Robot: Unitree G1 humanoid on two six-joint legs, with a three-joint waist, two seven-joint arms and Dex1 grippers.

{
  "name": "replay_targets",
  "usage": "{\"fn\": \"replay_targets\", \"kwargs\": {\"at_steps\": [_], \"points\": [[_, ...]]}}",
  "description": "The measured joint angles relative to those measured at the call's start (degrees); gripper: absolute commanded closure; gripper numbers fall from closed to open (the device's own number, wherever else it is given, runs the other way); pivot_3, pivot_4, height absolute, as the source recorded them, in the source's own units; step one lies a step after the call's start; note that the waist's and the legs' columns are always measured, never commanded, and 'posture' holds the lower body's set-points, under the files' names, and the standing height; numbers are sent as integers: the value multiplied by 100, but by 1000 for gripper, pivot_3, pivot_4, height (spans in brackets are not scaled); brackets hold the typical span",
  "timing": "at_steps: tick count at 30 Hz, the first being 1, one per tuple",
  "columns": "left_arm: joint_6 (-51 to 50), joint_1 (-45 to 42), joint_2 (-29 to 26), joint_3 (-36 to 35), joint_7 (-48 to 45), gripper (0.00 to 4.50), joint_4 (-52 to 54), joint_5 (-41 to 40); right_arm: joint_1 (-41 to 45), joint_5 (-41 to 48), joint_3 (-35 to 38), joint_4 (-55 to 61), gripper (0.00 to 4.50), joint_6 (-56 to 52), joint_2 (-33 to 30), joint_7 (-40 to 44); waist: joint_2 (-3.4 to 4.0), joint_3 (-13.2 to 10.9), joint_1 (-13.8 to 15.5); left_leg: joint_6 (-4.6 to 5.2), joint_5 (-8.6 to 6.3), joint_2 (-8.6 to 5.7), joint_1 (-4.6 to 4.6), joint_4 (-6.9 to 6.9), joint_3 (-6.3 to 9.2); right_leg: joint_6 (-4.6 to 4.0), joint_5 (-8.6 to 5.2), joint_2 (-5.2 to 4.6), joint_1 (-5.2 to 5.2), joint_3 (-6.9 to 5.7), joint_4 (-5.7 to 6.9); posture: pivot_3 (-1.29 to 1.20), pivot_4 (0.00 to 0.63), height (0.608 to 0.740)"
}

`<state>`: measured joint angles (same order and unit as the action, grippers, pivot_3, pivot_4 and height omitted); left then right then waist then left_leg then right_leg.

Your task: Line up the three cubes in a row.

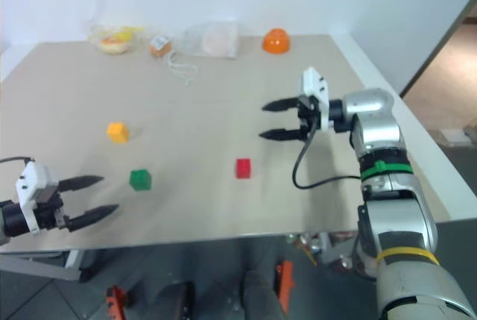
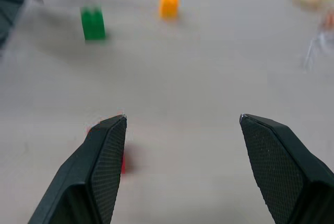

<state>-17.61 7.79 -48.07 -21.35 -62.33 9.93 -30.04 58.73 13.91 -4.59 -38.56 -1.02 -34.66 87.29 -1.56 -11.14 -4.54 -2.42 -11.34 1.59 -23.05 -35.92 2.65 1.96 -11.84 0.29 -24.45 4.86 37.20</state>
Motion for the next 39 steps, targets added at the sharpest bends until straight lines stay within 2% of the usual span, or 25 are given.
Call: {"fn": "replay_targets", "kwargs": {"at_steps": [2,8,19,24,27,34,39], "points": [[149,-217,7,171,-69,0,-276,119,-348,237,2,864,917,-450,21,-13,-1,0,14,0,0,2,-1,5,2,0,-2,2,-1,-1,0,0,150,740],[546,-1001,181,638,-174,0,-1032,426,-1130,565,-21,2184,917,-1295,25,-197,1,-1,45,0,0,-2,-7,0,-1,8,0,-1,-4,1,-1,0,150,740],[1132,-1947,276,1268,-569,0,-2224,830,-1505,833,31,3048,917,-1893,-233,-565,0,0,23,0,0,5,-8,1,1,23,12,11,-9,1,3,0,150,740],[1308,-2385,544,1566,-684,0,-2709,995,-1522,868,35,3082,917,-1920,-288,-661,-1,0,25,0,0,3,-9,-3,1,28,16,11,-8,3,3,0,150,740],[1384,-2458,651,1683,-711,850,-2748,1030,-1523,901,35,3090,895,-1924,-291,-685,-1,0,20,0,0,4,-10,-3,0,30,17,11,-10,4,4,0,150,740],[1385,-2476,699,1711,-821,3184,-2749,1033,-1549,941,34,3113,895,-1925,-292,-773,-1,0,21,0,0,6,-11,-3,2,30,17,14,-9,4,5,0,150,740],[1408,-2482,698,1712,-840,3185,-2765,1054,-1558,941,34,3113,895,-1913,-292,-783,-1,0,21,0,0,6,-10,-3,2,30,17,14,-9,4,5,0,150,740]]}}
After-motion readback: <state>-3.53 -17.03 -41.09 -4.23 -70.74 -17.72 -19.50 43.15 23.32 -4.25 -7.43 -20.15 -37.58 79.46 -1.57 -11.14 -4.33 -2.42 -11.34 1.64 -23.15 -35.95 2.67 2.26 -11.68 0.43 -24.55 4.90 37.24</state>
